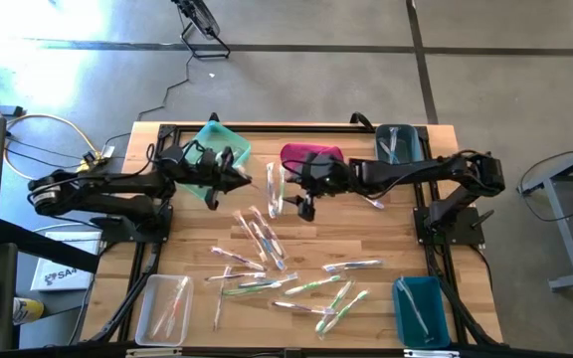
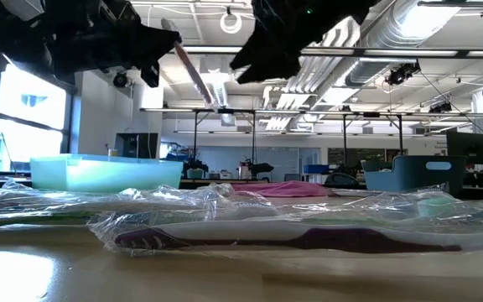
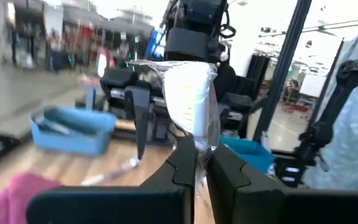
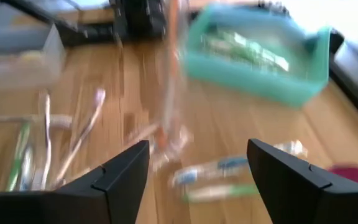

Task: Pick & Place Toothbrushes
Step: Put the orange toothbrush to the transparent bin

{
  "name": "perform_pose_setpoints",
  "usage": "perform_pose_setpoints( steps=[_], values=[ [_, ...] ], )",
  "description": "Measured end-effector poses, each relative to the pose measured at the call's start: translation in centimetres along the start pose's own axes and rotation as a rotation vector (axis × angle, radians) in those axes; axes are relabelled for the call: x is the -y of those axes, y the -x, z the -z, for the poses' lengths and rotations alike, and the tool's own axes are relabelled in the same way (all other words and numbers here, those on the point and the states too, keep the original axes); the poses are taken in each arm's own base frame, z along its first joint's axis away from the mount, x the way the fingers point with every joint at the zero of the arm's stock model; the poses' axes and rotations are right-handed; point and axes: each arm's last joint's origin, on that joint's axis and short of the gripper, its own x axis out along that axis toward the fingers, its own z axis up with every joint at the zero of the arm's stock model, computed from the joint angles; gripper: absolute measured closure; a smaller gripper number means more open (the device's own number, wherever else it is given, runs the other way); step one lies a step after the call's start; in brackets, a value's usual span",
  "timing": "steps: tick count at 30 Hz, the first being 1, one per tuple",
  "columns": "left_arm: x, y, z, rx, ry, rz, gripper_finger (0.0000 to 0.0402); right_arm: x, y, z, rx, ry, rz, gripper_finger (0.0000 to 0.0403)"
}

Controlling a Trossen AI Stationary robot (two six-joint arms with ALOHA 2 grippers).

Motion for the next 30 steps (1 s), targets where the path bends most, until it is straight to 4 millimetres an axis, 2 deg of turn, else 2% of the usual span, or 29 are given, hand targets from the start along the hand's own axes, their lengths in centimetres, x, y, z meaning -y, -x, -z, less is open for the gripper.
perform_pose_setpoints(
  steps=[8,12,16,23,30],
  values=[
    [0.9,-0.1,-3.3,-0.254,0.192,-0.128,0.0389,0.7,-1.2,1.3,-0.099,-0.015,0.022,0.0169],
    [2.5,0.2,-5.6,-0.423,0.274,-0.240,0.0389,0.8,-1.8,1.8,-0.117,-0.015,0.034,0.0185],
    [4.4,0.5,-7.0,-0.572,0.340,-0.348,0.0389,1.0,-2.4,2.2,-0.131,-0.016,0.054,0.0200],
    [6.9,0.2,-7.2,-0.634,0.563,-0.381,0.0389,1.5,-3.2,2.3,-0.119,-0.023,0.063,0.0226],
    [9.1,0.1,-6.3,-0.720,0.675,-0.360,0.0389,1.8,-4.1,2.8,-0.124,-0.037,0.069,0.0244]
  ],
)
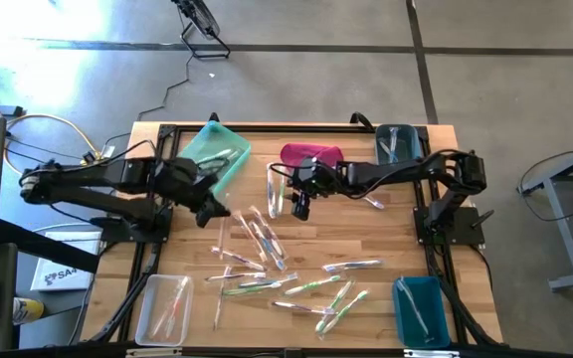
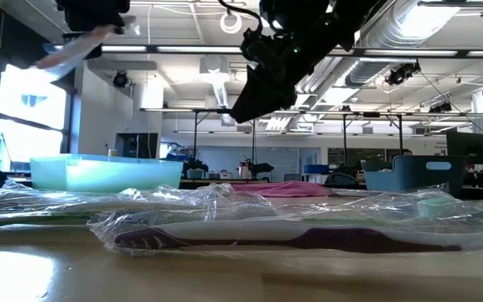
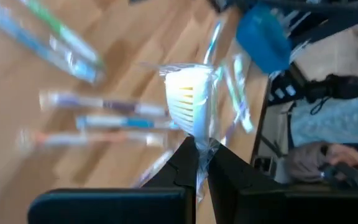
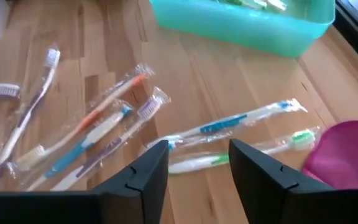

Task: Pick & Place Toothbrushes
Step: Put the orange toothbrush to the transparent bin

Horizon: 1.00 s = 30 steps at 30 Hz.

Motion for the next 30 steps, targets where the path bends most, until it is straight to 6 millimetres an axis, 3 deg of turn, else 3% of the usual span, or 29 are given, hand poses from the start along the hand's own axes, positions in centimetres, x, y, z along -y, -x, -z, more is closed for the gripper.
perform_pose_setpoints(
  steps=[10,20,30],
  values=[
    [1.2,0.5,4.2,-0.220,0.289,-0.082,0.0389,-0.1,0.0,-0.7,0.071,-0.049,-0.007,0.0258],
    [3.1,0.4,8.3,-0.276,0.310,-0.167,0.0389,-0.2,0.0,-1.4,0.148,-0.052,-0.016,0.0259],
    [4.3,-0.7,14.4,-0.393,0.291,-0.389,0.0389,-0.2,-2.6,-0.6,0.166,-0.059,-0.025,0.0265]
  ],
)
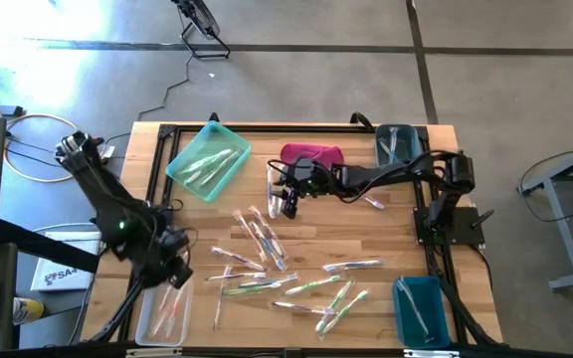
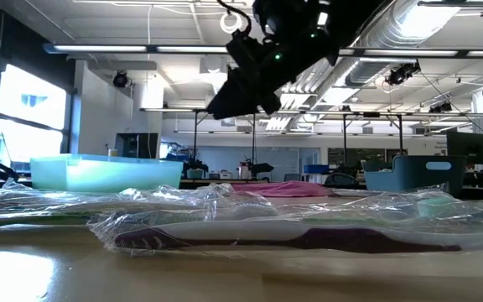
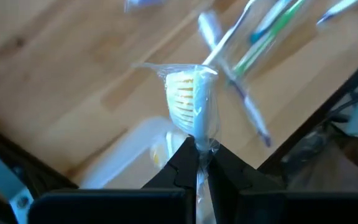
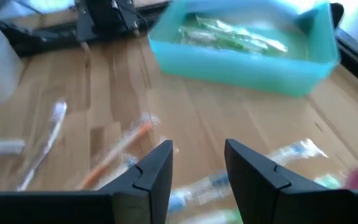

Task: Pick & Place Toothbrushes
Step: Put the orange toothbrush to the transparent bin, then put the purple toothbrush to the dark blue bin bin

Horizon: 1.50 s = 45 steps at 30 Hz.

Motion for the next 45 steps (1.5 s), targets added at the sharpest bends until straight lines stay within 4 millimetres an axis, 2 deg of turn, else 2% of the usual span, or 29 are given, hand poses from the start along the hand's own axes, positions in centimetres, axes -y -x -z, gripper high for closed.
perform_pose_setpoints(
  steps=[6,15,21,34,42,45],
  values=[
    [0.6,-1.9,2.8,-0.031,0.039,-0.051,0.0389,0.6,-1.6,1.0,0.005,-0.006,0.007,0.0265],
    [1.0,-4.1,5.1,-0.106,0.111,-0.135,0.0389,1.0,-1.6,0.5,0.051,-0.036,0.012,0.0265],
    [1.1,-4.7,5.2,-0.113,0.119,-0.157,0.0384,1.0,-1.6,0.5,0.048,-0.037,0.012,0.0265],
    [1.2,-4.7,5.3,-0.122,0.126,-0.142,0.0315,0.9,-1.6,0.5,0.036,-0.036,-0.042,0.0265],
    [1.1,-4.7,5.2,-0.108,0.114,-0.147,0.0310,0.8,-1.6,0.5,0.036,-0.035,-0.043,0.0265],
    [1.0,-3.9,5.1,-0.148,0.093,-0.129,0.0309,0.9,-1.6,0.5,0.037,-0.034,-0.042,0.0265]
  ],
)
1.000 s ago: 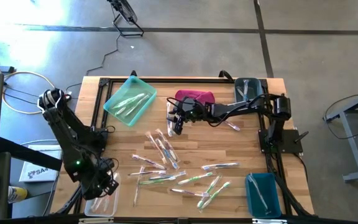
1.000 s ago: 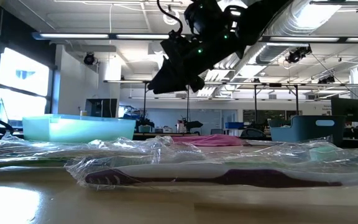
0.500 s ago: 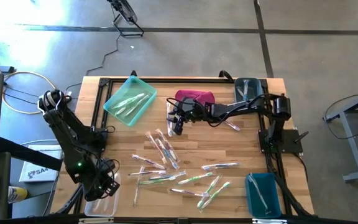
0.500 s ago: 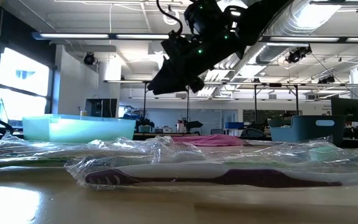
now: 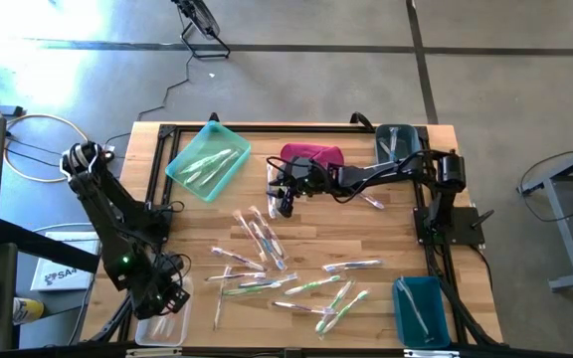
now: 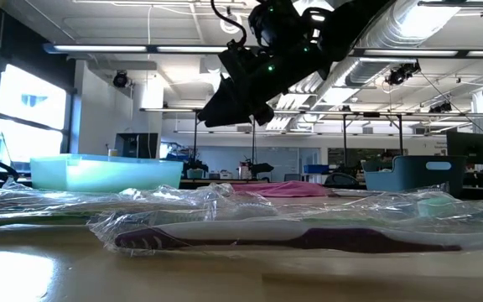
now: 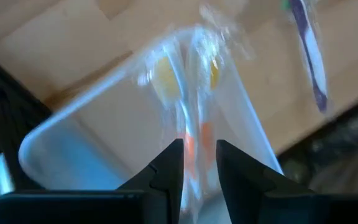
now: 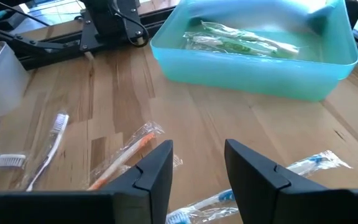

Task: Pick & Place Toothbrushes
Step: Put the purple toothbrush to the dark blue bin bin

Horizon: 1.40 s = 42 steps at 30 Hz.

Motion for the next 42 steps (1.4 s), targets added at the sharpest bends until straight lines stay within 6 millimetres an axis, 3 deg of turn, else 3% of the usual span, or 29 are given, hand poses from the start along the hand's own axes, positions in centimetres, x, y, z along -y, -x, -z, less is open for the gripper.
perform_pose_setpoints(
  steps=[5,14,30,42],
  values=[
    [-0.5,2.4,-1.2,-0.011,-0.001,0.086,0.0309,0.0,0.0,0.0,0.002,0.005,0.008,0.0265],
    [-0.8,5.2,-4.9,0.286,-0.271,0.219,0.0309,0.0,0.0,0.0,0.002,0.006,0.008,0.0265],
    [-0.6,7.0,-13.1,0.521,-0.610,0.056,0.0309,0.8,0.1,0.6,-0.071,0.024,0.035,0.0265],
    [-0.9,8.9,-18.9,0.633,-0.779,0.110,0.0309,0.8,0.1,0.6,-0.071,0.030,0.036,0.0265]
  ],
)
